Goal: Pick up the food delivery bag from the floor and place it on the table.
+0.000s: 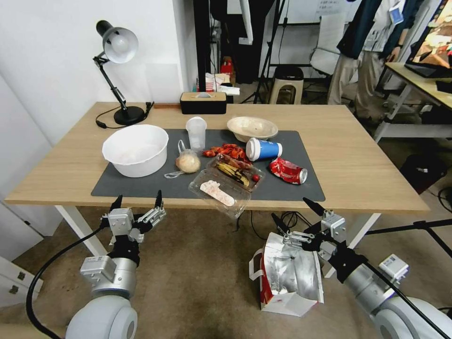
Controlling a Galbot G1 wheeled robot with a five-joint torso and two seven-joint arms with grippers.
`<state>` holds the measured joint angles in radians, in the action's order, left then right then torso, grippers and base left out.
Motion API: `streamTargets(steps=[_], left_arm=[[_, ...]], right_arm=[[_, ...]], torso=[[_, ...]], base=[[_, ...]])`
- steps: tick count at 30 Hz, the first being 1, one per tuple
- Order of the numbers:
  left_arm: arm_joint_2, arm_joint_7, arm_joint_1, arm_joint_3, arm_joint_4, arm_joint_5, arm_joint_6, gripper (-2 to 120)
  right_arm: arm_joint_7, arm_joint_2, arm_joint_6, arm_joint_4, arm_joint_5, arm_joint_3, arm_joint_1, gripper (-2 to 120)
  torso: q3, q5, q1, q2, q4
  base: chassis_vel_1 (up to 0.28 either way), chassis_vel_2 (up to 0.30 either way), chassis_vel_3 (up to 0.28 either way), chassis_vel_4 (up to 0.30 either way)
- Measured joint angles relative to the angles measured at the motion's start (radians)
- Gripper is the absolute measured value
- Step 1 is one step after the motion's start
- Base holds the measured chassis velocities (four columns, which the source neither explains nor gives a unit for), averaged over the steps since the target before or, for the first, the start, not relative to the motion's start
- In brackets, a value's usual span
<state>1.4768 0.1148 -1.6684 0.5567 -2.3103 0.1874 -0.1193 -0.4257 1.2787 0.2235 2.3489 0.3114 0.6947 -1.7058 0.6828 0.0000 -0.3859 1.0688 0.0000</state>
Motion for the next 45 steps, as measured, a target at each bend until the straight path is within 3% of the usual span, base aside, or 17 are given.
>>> streamTargets(steps=[34, 45], left_arm=[[-0.006, -0.004, -0.006, -0.001, -0.008, 0.005, 0.001, 100], [-0.005, -0.006, -0.009, -0.001, -0.008, 0.005, 0.002, 100]], right_arm=[[0.058, 0.017, 0.005, 0.016, -0.007, 0.004, -0.008, 100], [0.172, 0.027, -0.004, 0.013, 0.012, -0.011, -0.017, 100]], torso=[[-0.097, 0.0, 0.075, -0.172, 0.0], [-0.128, 0.0, 0.097, -0.225, 0.0]], base=[[0.0, 0.0, 0.0, 0.0], [0.0, 0.0, 0.0, 0.0]])
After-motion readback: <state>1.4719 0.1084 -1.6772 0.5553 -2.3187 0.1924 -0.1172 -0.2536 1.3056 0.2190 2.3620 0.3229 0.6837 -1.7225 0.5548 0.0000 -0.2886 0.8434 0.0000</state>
